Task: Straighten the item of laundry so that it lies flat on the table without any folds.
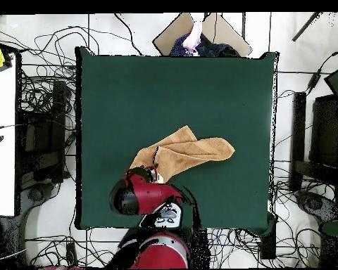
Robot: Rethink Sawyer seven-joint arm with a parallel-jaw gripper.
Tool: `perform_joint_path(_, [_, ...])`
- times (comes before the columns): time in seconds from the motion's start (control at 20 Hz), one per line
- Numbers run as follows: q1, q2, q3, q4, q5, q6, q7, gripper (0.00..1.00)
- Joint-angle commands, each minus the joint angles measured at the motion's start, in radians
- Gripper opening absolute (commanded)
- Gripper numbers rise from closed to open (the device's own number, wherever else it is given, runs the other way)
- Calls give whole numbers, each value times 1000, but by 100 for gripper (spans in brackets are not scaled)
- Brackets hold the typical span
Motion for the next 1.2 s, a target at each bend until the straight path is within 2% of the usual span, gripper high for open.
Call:
perform_joint_path(0.05, [104, 111, -126, -91, 143, -123, 241, 100])
perform_joint_path(0.5, [136, 166, -127, -61, 231, -231, 254, 100])
perform_joint_path(0.6, [137, 157, -130, -54, 238, -230, 247, 100])
perform_joint_path(0.7, [131, 112, -145, -44, 228, -195, 216, 100])
perform_joint_path(1.2, [227, 139, -267, -44, 286, -181, 180, 100])
